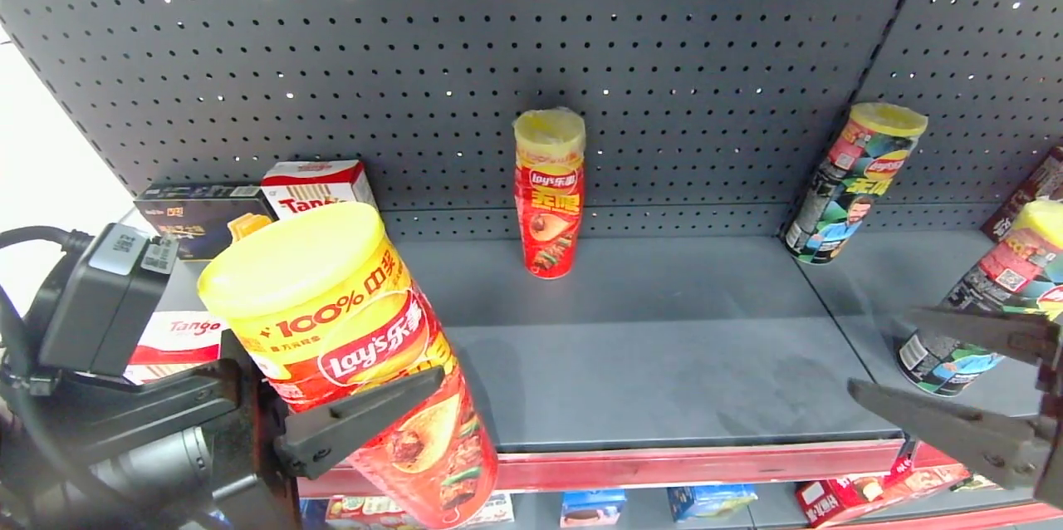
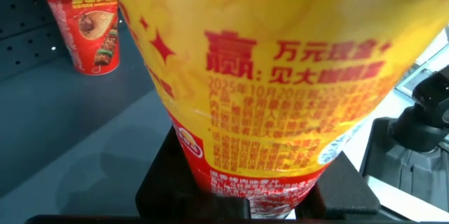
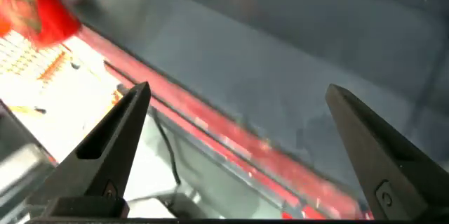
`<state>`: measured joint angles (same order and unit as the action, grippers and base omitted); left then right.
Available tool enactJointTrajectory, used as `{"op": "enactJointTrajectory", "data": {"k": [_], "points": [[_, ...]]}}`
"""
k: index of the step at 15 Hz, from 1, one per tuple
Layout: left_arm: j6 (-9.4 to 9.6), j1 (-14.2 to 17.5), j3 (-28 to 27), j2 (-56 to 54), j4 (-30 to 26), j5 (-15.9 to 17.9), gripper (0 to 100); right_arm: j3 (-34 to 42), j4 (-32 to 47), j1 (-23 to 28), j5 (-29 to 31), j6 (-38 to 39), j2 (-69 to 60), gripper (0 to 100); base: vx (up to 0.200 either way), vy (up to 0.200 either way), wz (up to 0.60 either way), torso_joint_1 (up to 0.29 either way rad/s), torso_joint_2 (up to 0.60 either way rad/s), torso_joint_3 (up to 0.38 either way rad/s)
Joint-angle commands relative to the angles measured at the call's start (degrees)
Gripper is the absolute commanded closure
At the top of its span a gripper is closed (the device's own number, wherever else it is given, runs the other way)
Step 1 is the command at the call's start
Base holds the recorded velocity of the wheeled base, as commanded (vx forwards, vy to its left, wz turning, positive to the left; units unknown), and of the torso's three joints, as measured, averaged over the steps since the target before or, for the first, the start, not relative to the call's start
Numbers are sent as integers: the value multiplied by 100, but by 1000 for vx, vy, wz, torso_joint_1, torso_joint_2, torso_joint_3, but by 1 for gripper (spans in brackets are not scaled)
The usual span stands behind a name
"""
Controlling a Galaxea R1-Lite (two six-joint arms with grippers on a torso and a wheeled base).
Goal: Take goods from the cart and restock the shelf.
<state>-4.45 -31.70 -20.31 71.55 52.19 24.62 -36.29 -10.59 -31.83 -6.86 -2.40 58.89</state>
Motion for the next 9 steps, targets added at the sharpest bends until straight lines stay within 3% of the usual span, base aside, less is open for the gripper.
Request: {"op": "enactJointTrajectory", "data": {"k": [1,7,9], "points": [[-3,58,1,8,2,-2,100,-308,-672,45,-395,20,1063,0,0,0,0,0,0,0],[-12,190,9,0,-7,-2,100,-809,-1867,353,-746,-15,2575,0,0,0,0,0,0,0],[-47,199,45,8,-7,-10,100,-1460,-2333,537,-1221,-103,3348,0,0,0,0,0,0,0]]}}
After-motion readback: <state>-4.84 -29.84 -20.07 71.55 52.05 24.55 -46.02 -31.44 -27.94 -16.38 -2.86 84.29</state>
